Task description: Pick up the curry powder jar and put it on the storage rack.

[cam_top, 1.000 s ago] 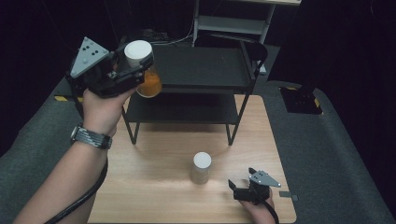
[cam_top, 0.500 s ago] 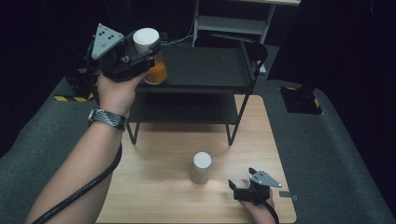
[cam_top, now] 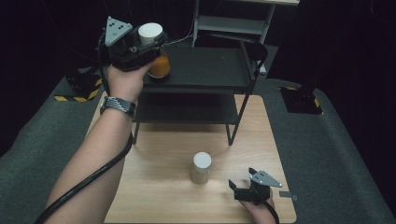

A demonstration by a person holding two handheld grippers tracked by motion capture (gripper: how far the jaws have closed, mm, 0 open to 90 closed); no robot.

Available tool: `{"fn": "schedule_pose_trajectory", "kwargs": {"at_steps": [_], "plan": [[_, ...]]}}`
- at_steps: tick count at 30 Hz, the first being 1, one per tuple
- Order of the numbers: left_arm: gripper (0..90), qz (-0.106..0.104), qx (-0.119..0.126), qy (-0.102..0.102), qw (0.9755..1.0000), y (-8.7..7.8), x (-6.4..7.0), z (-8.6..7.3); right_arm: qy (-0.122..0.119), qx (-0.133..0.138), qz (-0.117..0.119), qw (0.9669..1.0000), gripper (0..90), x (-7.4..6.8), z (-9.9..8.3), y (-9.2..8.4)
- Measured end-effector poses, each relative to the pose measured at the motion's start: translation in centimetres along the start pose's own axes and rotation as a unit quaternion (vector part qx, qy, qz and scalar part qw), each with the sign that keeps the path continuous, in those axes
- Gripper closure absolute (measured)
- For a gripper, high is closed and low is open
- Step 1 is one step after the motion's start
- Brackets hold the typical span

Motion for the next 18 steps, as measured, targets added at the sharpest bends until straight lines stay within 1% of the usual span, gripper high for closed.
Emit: {"fn": "schedule_pose_trajectory", "kwargs": {"at_steps": [4,7,9,12,16,18], "plan": [[34.0,-0.001,-0.004,-0.004,1.0000,0.6,0.1,-0.4,0.001,0.001,0.001,1.0000,0.7,0.0,0.0,0.0],[33.9,-0.001,0.000,0.005,1.0000,0.9,0.4,-0.8,-0.002,0.002,0.001,1.0000,0.7,0.0,0.0,0.0],[33.8,0.000,0.000,0.006,1.0000,1.0,0.5,-0.8,-0.002,0.002,0.001,1.0000,0.7,0.0,-0.1,0.0],[33.7,-0.003,0.000,0.006,1.0000,1.2,0.4,-0.8,-0.002,0.002,0.000,1.0000,0.7,-0.1,0.0,0.0],[33.7,-0.004,0.001,-0.001,1.0000,1.4,0.1,-0.8,-0.003,0.001,0.000,1.0000,0.7,-0.1,0.0,0.0],[33.6,-0.009,0.001,-0.002,1.0000,1.6,-0.1,-0.9,-0.003,0.002,0.000,1.0000,0.7,-0.1,0.0,0.0]]}}
Point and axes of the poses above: each handheld gripper's, and its own axes: y roughly forward along the jaws, z roughly out of its top, x roughly to its right, the point moved 3 cm from there along y, roughly forward along the jaws, and after that the axes turned 12 degrees about -y, right-handed, at the moved point
